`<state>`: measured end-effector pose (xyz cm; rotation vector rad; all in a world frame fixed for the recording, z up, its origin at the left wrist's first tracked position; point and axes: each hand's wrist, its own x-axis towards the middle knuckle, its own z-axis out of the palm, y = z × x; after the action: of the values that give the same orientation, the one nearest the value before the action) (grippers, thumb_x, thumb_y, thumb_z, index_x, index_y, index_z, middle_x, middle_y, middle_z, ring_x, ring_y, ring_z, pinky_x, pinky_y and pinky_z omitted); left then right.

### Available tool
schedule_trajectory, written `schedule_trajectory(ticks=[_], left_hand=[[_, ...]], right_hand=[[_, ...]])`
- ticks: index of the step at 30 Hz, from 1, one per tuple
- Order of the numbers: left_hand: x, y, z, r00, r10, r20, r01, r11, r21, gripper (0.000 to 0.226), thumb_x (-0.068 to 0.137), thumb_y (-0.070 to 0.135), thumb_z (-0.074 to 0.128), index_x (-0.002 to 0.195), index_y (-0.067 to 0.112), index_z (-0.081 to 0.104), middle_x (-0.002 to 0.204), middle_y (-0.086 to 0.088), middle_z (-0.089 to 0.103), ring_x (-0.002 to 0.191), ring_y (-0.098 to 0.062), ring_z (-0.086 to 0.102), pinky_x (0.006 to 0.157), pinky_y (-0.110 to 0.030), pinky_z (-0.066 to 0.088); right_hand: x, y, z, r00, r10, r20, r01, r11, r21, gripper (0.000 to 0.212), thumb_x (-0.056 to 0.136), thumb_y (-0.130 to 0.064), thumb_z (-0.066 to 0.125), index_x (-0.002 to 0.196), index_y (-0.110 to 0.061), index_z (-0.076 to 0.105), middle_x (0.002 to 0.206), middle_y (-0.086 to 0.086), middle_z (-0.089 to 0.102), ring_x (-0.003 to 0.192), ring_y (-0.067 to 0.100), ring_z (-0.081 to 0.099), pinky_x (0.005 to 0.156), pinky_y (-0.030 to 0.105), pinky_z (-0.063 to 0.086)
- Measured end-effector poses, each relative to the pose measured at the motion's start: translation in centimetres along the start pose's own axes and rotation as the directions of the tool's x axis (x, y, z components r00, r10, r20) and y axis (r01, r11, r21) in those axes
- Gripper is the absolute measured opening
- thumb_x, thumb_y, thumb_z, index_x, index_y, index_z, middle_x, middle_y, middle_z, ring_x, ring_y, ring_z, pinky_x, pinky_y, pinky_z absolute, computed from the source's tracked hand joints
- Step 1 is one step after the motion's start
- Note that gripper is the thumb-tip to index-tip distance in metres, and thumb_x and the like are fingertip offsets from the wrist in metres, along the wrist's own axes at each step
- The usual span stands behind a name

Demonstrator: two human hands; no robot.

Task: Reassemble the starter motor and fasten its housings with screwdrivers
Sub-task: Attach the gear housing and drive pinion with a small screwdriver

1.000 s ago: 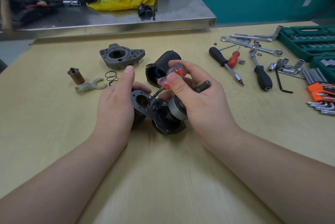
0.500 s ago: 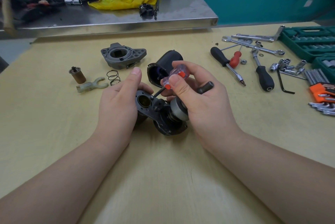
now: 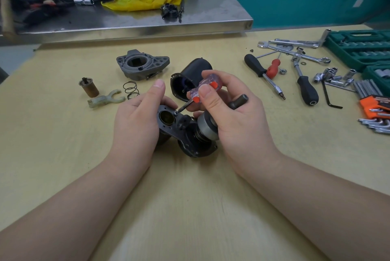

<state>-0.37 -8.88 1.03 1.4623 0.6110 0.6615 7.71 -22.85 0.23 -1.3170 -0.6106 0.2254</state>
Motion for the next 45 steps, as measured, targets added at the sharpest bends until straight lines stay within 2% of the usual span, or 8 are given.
schedule_trajectory(ticks=[23, 28, 40, 45], left_hand=[[0.27, -0.27, -0.14, 1.000, -0.004, 0.006, 0.004, 1.000, 0.006, 0.055, 0.094, 0.060, 0.061, 0.071, 0.012, 0.077, 0.069, -0.013, 0.071, 0.058, -0.019, 0.063, 0.049, -0.022, 0.049], [0.21, -0.24, -0.15, 1.000, 0.006, 0.008, -0.006, 1.000, 0.017, 0.055, 0.097, 0.058, 0.060, 0.071, 0.012, 0.077, 0.069, -0.013, 0.072, 0.059, -0.018, 0.064, 0.049, -0.022, 0.049], [0.08, -0.10, -0.09, 1.000, 0.009, -0.001, -0.009, 0.999, 0.038, 0.055, 0.102, 0.055, 0.058, 0.069, 0.016, 0.077, 0.066, -0.008, 0.071, 0.058, -0.015, 0.064, 0.048, -0.021, 0.048], [0.06, -0.04, -0.07, 1.000, 0.003, -0.002, -0.003, 1.000, 0.027, 0.055, 0.105, 0.052, 0.058, 0.068, 0.016, 0.077, 0.067, -0.009, 0.070, 0.059, -0.017, 0.063, 0.049, -0.021, 0.048]], right_hand=[[-0.01, 0.11, 0.03, 1.000, 0.004, -0.017, -0.004, 1.000, 0.009, 0.021, 0.102, -0.035, 0.070, 0.123, -0.030, 0.071, 0.109, 0.000, 0.079, 0.103, 0.025, 0.078, 0.098, 0.058, 0.060], [0.02, 0.17, 0.07, 1.000, -0.006, -0.011, 0.007, 1.000, 0.011, 0.021, 0.101, -0.038, 0.070, 0.121, -0.032, 0.071, 0.110, 0.002, 0.079, 0.103, 0.026, 0.078, 0.098, 0.059, 0.060], [-0.02, -0.03, 0.01, 1.000, -0.021, 0.008, 0.021, 1.000, 0.011, 0.017, 0.104, -0.030, 0.067, 0.121, -0.030, 0.070, 0.110, 0.002, 0.078, 0.104, 0.024, 0.077, 0.098, 0.057, 0.060], [0.01, 0.15, 0.07, 1.000, -0.018, -0.002, 0.018, 1.000, 0.003, 0.018, 0.104, -0.034, 0.067, 0.122, -0.034, 0.070, 0.113, 0.002, 0.078, 0.107, 0.026, 0.076, 0.098, 0.059, 0.059]])
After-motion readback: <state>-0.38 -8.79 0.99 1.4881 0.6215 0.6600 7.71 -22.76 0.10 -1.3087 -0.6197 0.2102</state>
